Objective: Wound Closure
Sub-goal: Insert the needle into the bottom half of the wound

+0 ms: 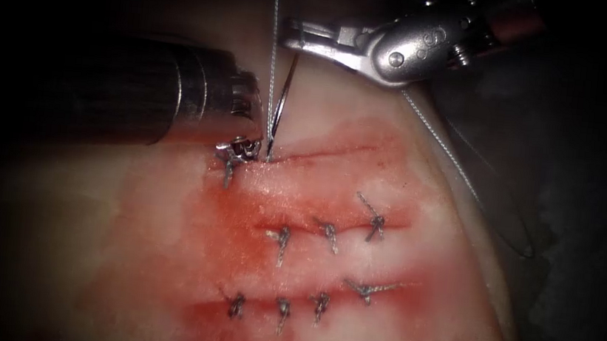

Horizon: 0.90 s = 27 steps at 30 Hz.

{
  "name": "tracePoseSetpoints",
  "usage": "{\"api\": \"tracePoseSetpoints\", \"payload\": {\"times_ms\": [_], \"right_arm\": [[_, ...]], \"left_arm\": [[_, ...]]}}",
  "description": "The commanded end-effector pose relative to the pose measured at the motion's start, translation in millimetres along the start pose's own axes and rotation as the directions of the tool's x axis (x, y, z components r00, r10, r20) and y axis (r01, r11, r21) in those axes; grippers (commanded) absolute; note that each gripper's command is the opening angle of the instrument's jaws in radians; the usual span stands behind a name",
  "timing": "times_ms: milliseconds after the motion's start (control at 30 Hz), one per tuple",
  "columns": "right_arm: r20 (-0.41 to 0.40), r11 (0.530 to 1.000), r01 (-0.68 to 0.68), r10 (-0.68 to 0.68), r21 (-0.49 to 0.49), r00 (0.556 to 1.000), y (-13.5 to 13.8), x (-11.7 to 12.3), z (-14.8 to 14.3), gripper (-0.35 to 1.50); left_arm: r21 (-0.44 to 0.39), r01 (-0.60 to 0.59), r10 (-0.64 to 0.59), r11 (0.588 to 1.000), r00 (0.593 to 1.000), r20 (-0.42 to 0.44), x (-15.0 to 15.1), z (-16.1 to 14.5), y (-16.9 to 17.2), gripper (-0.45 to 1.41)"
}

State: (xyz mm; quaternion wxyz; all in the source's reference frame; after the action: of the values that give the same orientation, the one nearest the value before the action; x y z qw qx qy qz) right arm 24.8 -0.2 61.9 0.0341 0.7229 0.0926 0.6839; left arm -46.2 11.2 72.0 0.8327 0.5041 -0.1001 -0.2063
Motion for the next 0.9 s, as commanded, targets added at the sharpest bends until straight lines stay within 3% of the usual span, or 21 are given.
{"api": "tracePoseSetpoints", "payload": {"times_ms": [33,900], "right_arm": [[0.001,1.000,0.010,-0.010,-0.005,1.000,0.2,0.5,0.8,-0.35],[0.037,1.000,-0.017,0.017,0.004,0.999,0.5,-0.3,1.1,-0.35]], "left_arm": [[-0.002,-0.002,0.002,1.000,1.000,0.003,-1.0,-0.2,0.4,-0.45],[-0.002,-0.004,0.004,1.000,1.000,0.002,-0.9,-0.1,0.5,-0.45]]}}
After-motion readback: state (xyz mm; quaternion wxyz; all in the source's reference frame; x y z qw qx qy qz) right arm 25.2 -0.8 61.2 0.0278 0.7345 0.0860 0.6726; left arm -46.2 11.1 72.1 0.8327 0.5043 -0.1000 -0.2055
